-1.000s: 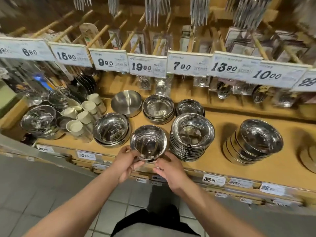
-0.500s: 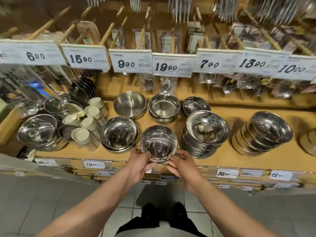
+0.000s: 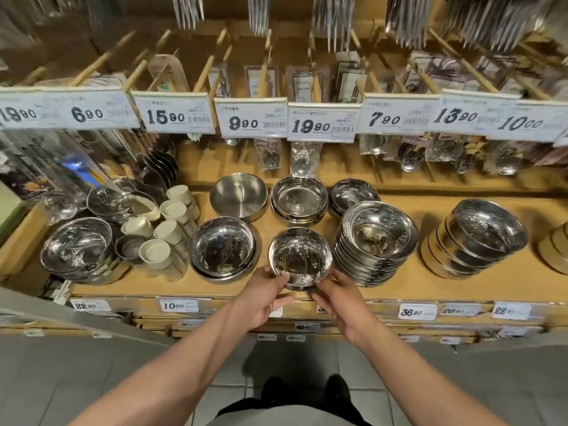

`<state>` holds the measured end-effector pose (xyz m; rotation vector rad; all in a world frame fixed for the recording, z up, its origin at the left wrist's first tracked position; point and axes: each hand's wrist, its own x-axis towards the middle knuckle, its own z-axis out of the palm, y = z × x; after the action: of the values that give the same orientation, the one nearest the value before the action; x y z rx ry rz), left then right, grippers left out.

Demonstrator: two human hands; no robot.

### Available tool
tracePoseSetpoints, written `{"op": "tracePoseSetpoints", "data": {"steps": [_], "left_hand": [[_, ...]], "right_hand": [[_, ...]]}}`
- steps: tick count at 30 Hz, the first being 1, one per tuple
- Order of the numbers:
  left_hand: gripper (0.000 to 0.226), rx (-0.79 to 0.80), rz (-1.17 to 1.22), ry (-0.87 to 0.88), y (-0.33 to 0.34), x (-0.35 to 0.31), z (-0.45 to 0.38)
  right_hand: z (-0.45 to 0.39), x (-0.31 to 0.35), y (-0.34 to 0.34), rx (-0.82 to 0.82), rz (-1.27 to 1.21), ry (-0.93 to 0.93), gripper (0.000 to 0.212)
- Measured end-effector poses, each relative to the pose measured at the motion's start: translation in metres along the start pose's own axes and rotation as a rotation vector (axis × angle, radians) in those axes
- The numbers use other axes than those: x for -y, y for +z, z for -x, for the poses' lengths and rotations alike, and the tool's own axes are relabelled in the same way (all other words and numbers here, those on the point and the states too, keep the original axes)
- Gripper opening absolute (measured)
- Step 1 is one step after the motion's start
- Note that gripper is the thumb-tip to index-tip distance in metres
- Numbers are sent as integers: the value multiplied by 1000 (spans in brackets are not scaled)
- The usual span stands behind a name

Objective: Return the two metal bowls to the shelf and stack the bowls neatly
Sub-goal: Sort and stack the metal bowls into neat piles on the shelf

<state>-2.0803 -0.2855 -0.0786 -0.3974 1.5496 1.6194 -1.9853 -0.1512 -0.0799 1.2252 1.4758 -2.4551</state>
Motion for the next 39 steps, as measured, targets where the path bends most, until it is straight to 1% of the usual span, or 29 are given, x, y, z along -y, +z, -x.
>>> {"op": "tracePoseSetpoints", "data": {"steps": [4, 7, 8, 10, 11, 13, 15, 17, 19, 22, 24, 28, 29, 32, 35, 36, 39], "left_hand": [[14, 33, -72, -16, -8, -7, 7], [36, 63, -231, -28, -31, -10, 19], [36, 32, -280, -28, -43, -12, 25], [26, -79, -272, 4, -68, -17, 35], [18, -162, -264, 51, -79, -20, 40], [3, -371, -361, 174, -97, -30, 43], [3, -507, -458, 267, -105, -41, 40], [10, -575, -548, 292, -108, -46, 34], [14, -600, -600, 302, -108, -47, 25], [22, -627, -663, 270, -109, -45, 9], [25, -648, -717, 245, -110, -45, 3], [42, -689, -702, 174, -109, -52, -5], [42, -703, -716, 158, -107, -53, -5], [35, -736, -747, 112, -98, -56, -2], [50, -726, -834, 48, -96, -58, -4], [51, -715, -851, 37, -95, -60, -2], [29, -677, -856, 33, -93, -66, 1]], "right_hand": [[0, 0, 0, 33, -13, -19, 31], [6, -3, -5, 58, 70, -5, 36], [8, -4, -8, 56, 97, 9, 37], [13, -6, -12, 72, 147, 26, 34], [14, -6, -12, 89, 166, 30, 33], [17, -1, -6, 105, 178, 34, 32], [18, 8, 5, 123, 189, 25, 33], [19, 18, 20, 145, 204, 0, 38], [21, 26, 32, 159, 241, -24, 44], [21, 32, 40, 165, 265, -44, 45], [21, 34, 40, 149, 272, -41, 42], [26, 35, 35, 115, 271, -33, 34], [28, 36, 33, 108, 267, -32, 34], [32, 35, 29, 100, 247, -18, 34], [35, 29, 25, 91, 265, -9, 30], [36, 27, 23, 89, 272, -2, 28], [38, 18, 19, 94, 267, 37, 25]]}}
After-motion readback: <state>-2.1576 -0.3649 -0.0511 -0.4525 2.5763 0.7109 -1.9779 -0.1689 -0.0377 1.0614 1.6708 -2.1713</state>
